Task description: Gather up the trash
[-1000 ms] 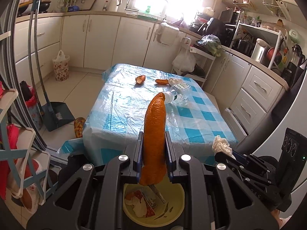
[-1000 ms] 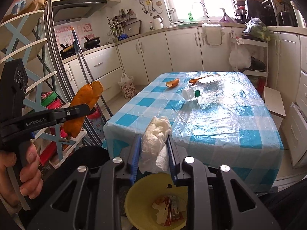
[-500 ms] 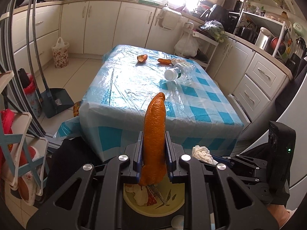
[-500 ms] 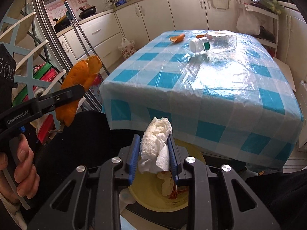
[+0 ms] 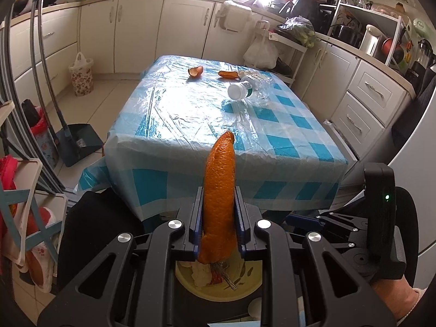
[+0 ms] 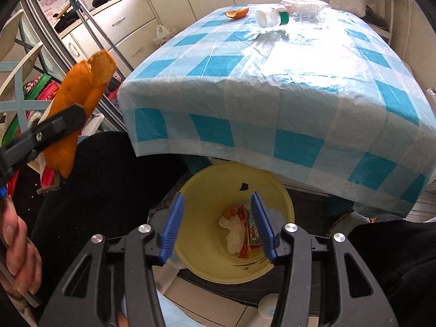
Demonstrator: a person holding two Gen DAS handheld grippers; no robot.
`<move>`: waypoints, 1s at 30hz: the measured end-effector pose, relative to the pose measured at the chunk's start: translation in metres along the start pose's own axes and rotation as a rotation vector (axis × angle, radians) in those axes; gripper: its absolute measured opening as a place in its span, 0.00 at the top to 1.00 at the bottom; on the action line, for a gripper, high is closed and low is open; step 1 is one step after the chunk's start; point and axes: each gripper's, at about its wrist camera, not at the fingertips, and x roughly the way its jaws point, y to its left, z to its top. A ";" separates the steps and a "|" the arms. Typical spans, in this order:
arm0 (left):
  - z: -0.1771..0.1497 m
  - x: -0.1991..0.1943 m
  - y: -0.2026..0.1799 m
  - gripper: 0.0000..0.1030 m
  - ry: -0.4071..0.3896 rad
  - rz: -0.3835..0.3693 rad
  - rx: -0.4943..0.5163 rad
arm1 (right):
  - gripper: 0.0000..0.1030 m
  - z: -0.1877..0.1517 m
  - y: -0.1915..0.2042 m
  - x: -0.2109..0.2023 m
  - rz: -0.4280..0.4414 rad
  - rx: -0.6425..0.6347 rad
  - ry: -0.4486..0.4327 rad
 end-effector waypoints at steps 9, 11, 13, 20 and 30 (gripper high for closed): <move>-0.016 0.034 -0.014 0.80 0.164 0.007 0.058 | 0.45 0.009 -0.016 -0.024 -0.021 0.082 -0.129; -0.019 0.038 -0.015 0.77 0.181 0.020 0.063 | 0.44 0.010 -0.022 -0.031 -0.017 0.109 -0.164; -0.019 0.037 -0.014 0.64 0.178 0.015 0.059 | 0.43 0.011 -0.025 -0.036 -0.017 0.128 -0.198; -0.012 0.018 -0.008 0.39 0.074 0.046 0.034 | 0.39 0.013 -0.028 -0.054 -0.024 0.129 -0.280; 0.004 -0.031 0.028 0.12 -0.212 0.230 -0.045 | 0.23 0.017 -0.015 -0.075 -0.098 0.074 -0.415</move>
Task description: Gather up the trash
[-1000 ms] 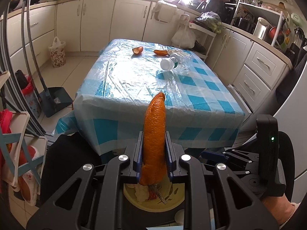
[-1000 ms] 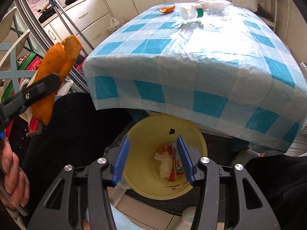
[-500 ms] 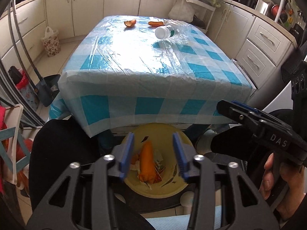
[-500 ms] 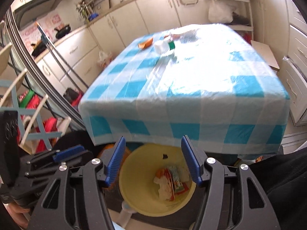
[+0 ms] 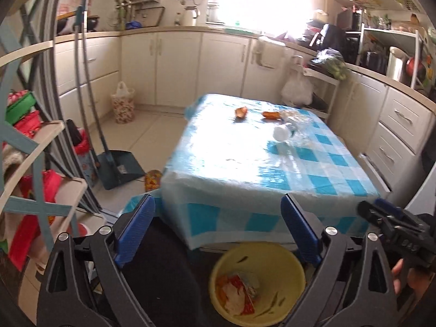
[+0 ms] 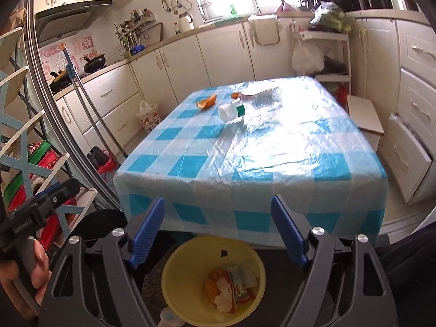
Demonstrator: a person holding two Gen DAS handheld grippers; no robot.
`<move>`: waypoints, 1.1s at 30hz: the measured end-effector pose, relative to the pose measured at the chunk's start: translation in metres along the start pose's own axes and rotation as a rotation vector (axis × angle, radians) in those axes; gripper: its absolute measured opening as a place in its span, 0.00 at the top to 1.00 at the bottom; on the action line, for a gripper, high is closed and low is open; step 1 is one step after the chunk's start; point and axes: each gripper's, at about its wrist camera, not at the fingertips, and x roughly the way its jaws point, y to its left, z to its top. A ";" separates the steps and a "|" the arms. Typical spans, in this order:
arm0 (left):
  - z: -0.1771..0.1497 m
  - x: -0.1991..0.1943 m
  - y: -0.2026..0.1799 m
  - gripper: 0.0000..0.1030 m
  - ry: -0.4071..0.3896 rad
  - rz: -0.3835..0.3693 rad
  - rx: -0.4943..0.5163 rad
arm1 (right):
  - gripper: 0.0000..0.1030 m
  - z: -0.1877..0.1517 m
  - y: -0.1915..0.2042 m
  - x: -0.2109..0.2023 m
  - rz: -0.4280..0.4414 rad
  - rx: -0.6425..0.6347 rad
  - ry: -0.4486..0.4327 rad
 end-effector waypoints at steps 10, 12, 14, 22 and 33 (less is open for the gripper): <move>-0.002 0.012 0.012 0.07 0.041 0.018 -0.031 | 0.17 0.002 0.001 -0.003 -0.043 -0.012 -0.031; -0.003 0.011 0.012 0.07 0.042 0.018 -0.033 | 0.17 0.002 0.002 -0.003 -0.044 -0.016 -0.032; -0.003 0.011 0.013 0.07 0.045 0.020 -0.040 | 0.17 0.002 0.002 -0.004 -0.043 -0.018 -0.034; -0.004 0.013 0.017 0.07 0.057 0.027 -0.064 | 0.16 0.002 0.001 -0.005 -0.043 -0.010 -0.037; -0.005 0.014 0.022 0.07 0.059 0.028 -0.077 | 0.15 0.002 0.001 -0.005 -0.045 -0.009 -0.040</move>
